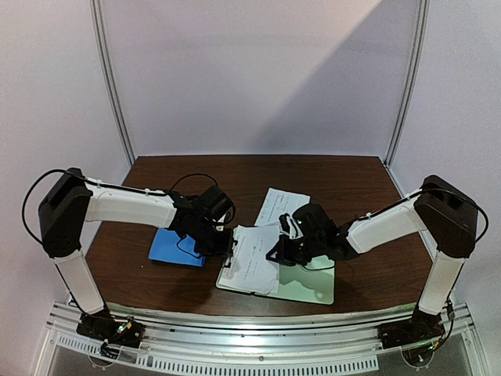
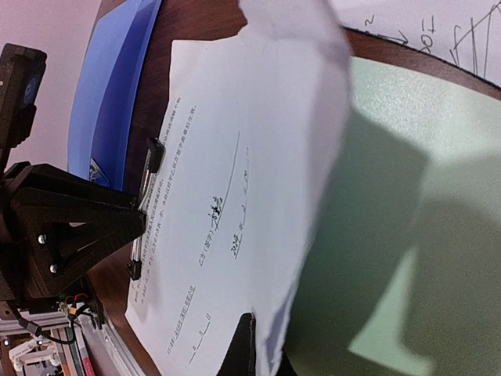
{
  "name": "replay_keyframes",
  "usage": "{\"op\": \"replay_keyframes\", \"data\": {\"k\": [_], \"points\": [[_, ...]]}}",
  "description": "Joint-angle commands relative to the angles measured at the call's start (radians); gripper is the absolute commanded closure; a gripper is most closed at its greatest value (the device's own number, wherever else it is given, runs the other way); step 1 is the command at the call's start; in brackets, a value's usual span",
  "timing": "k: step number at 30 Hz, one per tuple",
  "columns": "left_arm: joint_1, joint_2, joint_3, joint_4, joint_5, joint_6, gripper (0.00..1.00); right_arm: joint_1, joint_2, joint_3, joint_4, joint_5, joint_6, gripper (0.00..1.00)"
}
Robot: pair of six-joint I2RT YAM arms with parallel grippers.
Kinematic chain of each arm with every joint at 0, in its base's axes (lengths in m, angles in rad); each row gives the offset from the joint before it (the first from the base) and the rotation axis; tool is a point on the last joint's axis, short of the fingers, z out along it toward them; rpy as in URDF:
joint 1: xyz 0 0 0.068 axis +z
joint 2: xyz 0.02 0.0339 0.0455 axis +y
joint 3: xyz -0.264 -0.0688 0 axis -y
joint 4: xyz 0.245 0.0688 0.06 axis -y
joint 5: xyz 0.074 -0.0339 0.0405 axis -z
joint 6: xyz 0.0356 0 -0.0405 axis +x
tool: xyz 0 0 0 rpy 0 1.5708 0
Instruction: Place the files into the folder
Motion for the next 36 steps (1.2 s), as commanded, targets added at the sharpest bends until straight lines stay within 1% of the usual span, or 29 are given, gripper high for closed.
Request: {"op": "replay_keyframes", "data": {"k": [1, 8, 22, 24, 28, 30, 32, 36], "points": [[0.006, 0.014, -0.022, -0.005, 0.022, -0.005, 1.0, 0.008, -0.003, 0.021, -0.044, 0.046, -0.019, 1.0], [0.005, 0.02, -0.022, 0.001, 0.02, -0.003, 1.0, 0.008, 0.03, 0.047, -0.026, -0.02, -0.026, 1.0], [0.005, 0.025, -0.018, -0.007, 0.007, 0.0, 1.0, 0.007, 0.052, 0.066, -0.051, -0.027, -0.039, 1.0], [0.005, 0.025, -0.017, -0.008, 0.006, 0.0, 0.92, 0.008, 0.049, 0.067, -0.06, -0.024, -0.045, 1.0], [0.005, 0.018, -0.017, -0.004, -0.001, 0.0, 0.7, 0.007, 0.046, 0.068, -0.077, -0.021, -0.057, 1.0], [0.005, 0.01, -0.017, -0.006, -0.002, 0.0, 0.61, 0.008, 0.046, 0.069, -0.085, -0.02, -0.062, 1.0], [0.005, 0.004, -0.018, -0.006, -0.007, 0.0, 0.57, 0.007, 0.046, 0.07, -0.094, -0.017, -0.071, 1.0], [0.005, -0.008, -0.02, -0.007, -0.012, 0.0, 0.53, 0.008, 0.041, 0.071, -0.108, -0.007, -0.082, 1.0]]}}
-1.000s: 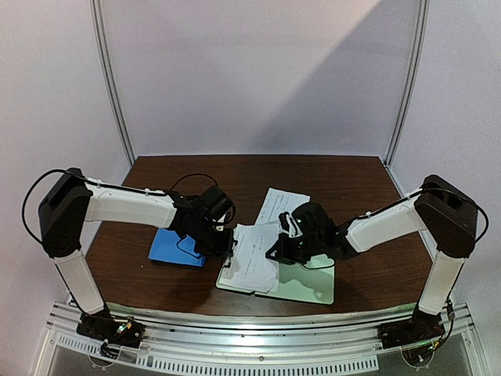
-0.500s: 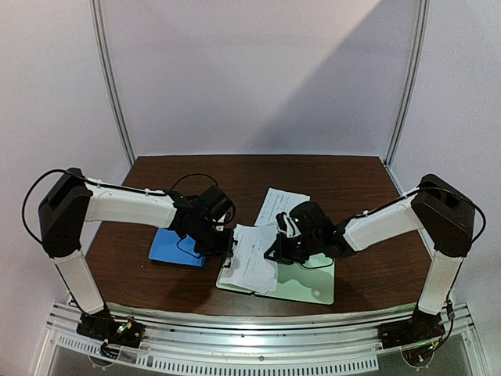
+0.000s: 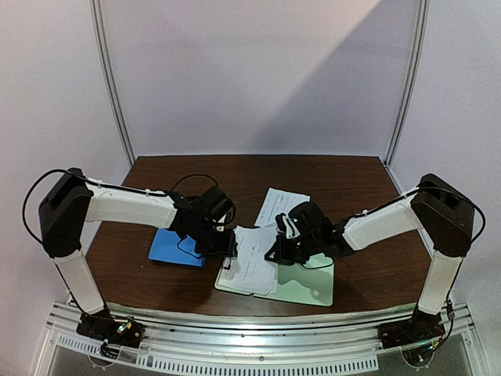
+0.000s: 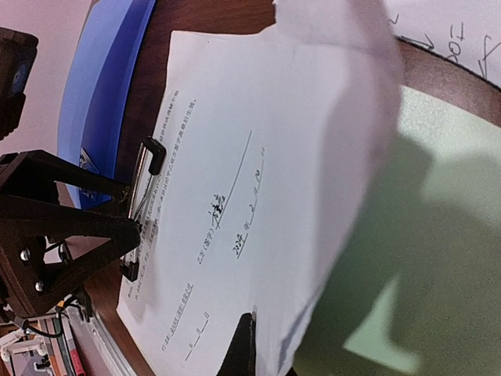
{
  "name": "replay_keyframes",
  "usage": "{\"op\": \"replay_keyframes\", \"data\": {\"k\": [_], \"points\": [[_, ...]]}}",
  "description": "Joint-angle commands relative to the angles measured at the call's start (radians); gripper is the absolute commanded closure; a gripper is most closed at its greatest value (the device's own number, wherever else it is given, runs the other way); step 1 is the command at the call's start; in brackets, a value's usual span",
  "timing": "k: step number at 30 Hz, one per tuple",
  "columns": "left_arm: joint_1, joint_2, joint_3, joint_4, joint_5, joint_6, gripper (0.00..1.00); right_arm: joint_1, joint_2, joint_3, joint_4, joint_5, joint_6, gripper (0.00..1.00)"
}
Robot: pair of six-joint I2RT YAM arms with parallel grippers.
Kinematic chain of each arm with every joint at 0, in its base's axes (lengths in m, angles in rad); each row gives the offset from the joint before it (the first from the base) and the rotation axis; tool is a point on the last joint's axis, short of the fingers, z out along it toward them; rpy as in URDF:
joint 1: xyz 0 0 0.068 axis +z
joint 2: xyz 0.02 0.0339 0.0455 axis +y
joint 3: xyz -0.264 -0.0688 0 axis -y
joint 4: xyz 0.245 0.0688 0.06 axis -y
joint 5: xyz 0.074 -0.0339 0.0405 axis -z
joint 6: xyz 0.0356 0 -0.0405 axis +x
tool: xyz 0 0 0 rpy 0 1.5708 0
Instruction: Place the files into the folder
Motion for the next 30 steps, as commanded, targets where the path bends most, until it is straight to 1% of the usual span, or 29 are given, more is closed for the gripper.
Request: {"op": "replay_keyframes", "data": {"k": [1, 6, 11, 15, 19, 22, 26, 30], "points": [[0.005, -0.01, -0.016, -0.016, -0.012, 0.0, 0.53, 0.008, 0.013, 0.018, -0.043, 0.011, -0.03, 1.0], [0.005, -0.021, -0.017, -0.014, -0.022, 0.0, 0.5, 0.008, 0.004, 0.018, -0.048, 0.011, -0.037, 0.99], [0.005, -0.03, -0.022, -0.013, -0.039, 0.002, 0.48, 0.008, -0.013, 0.028, -0.071, 0.01, -0.053, 0.93], [0.005, -0.025, -0.024, -0.015, -0.045, 0.006, 0.48, 0.008, -0.038, 0.038, -0.115, 0.022, -0.079, 0.82], [0.001, -0.021, -0.025, -0.015, -0.049, 0.012, 0.49, 0.007, -0.074, 0.038, -0.175, 0.062, -0.116, 0.64], [-0.004, -0.02, -0.025, -0.016, -0.055, 0.016, 0.52, 0.008, -0.108, 0.037, -0.242, 0.113, -0.144, 0.54], [-0.019, -0.011, -0.028, -0.008, -0.055, 0.012, 0.58, 0.005, -0.161, 0.035, -0.312, 0.188, -0.183, 0.46], [-0.04, -0.003, -0.033, 0.014, -0.045, -0.008, 0.62, -0.01, -0.213, 0.029, -0.38, 0.259, -0.22, 0.41]]}}
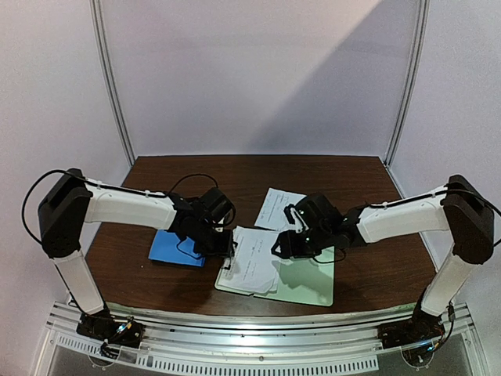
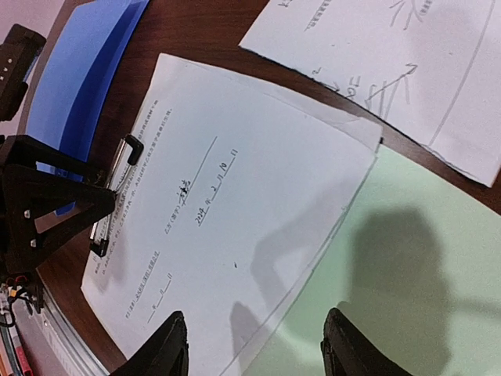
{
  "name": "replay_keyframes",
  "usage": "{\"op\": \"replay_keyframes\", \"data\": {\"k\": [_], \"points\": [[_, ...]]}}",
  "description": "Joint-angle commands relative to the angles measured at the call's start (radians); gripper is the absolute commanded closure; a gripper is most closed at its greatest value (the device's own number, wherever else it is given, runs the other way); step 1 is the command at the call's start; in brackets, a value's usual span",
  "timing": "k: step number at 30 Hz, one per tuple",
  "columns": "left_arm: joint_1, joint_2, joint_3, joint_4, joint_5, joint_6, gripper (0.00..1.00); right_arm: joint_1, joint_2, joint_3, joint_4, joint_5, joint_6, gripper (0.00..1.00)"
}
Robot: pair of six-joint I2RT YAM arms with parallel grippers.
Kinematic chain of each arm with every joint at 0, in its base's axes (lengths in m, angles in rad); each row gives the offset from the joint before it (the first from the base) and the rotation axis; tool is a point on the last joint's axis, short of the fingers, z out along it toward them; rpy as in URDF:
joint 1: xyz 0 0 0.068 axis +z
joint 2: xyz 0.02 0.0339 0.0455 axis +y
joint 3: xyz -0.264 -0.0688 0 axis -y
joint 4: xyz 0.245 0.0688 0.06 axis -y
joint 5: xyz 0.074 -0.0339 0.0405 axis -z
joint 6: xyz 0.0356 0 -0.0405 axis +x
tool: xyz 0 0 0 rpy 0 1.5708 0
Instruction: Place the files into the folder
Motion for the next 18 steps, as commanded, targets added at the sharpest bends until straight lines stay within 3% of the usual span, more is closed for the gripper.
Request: {"op": "replay_keyframes", "data": {"k": [1, 12, 18], "points": [[-0.034, 0.005, -0.021, 0.018, 0.006, -0.02, 0.63, -0.012, -0.076, -0.002, -0.115, 0.131, -0.061, 0.4], [-0.11, 0.064, -0.006, 0.163, 0.098, -0.121, 0.66, -0.041, -0.224, -0.092, -0.148, 0.206, -0.074, 0.37], [-0.166, 0.16, 0.074, 0.277, 0.174, -0.182, 0.66, -0.041, -0.258, -0.119, -0.155, 0.199, -0.065, 0.37]]}}
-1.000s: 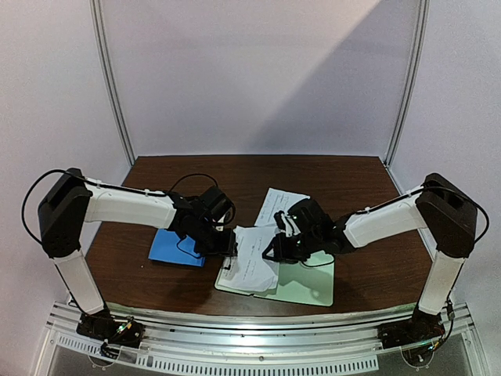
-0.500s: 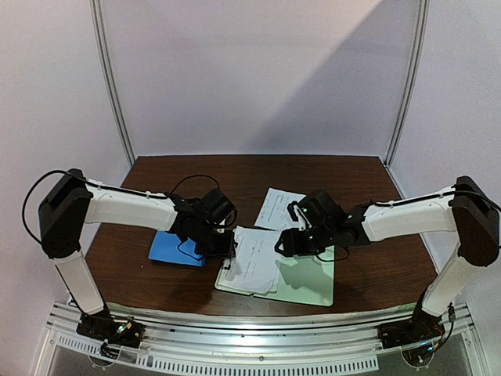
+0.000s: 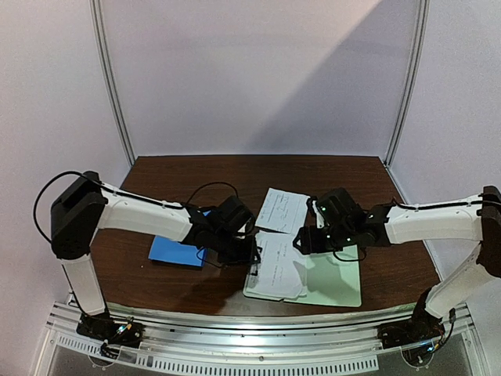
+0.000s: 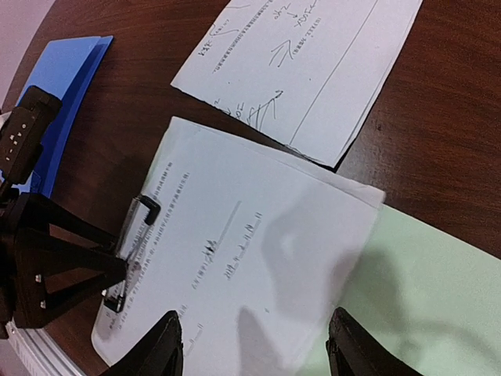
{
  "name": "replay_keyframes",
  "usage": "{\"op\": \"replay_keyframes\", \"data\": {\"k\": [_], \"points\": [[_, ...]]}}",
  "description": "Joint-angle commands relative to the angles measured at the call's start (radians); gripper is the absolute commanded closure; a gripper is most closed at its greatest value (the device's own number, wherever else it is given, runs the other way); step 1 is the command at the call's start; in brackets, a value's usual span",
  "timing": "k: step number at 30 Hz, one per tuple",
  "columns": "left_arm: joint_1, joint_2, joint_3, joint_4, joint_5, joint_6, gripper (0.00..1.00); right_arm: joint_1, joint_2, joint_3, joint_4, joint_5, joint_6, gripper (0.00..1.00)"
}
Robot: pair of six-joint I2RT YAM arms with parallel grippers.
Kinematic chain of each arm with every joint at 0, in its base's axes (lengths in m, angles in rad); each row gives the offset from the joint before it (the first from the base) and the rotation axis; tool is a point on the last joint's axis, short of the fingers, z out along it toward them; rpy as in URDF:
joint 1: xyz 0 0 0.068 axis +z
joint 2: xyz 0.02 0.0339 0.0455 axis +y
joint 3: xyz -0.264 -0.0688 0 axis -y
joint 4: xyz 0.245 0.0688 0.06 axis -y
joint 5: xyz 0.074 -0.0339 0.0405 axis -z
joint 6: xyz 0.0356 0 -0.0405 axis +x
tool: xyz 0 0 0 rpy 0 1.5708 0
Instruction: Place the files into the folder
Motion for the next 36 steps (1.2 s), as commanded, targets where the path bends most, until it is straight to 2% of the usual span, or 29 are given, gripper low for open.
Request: {"op": "replay_keyframes", "data": {"k": [1, 6, 11, 16, 24, 30, 36], "points": [[-0.056, 0.1, 0.055, 0.114, 0.102, -0.066, 0.66, -0.004, -0.04, -0.025, -0.031, 0.014, 0.0, 0.37], [-0.069, 0.134, 0.072, 0.241, 0.186, -0.101, 0.66, -0.005, -0.079, -0.034, -0.034, -0.015, -0.004, 0.37], [-0.059, 0.041, 0.0, 0.239, 0.098, -0.087, 0.62, 0.017, -0.082, -0.03, 0.012, -0.098, 0.012, 0.37], [-0.016, -0.1, -0.081, 0.174, -0.024, -0.049, 0.59, 0.082, 0.0, 0.038, 0.014, -0.099, 0.028, 0.37], [0.053, -0.33, -0.193, 0.03, -0.235, 0.005, 0.56, 0.195, 0.173, 0.19, -0.081, 0.026, 0.053, 0.44], [0.111, -0.422, -0.267, 0.011, -0.272, 0.025, 0.56, 0.242, 0.284, 0.282, -0.169, 0.097, 0.083, 0.5], [0.137, -0.451, -0.292, 0.003, -0.286, 0.045, 0.56, 0.275, 0.341, 0.338, -0.257, 0.181, 0.112, 0.5]]}}
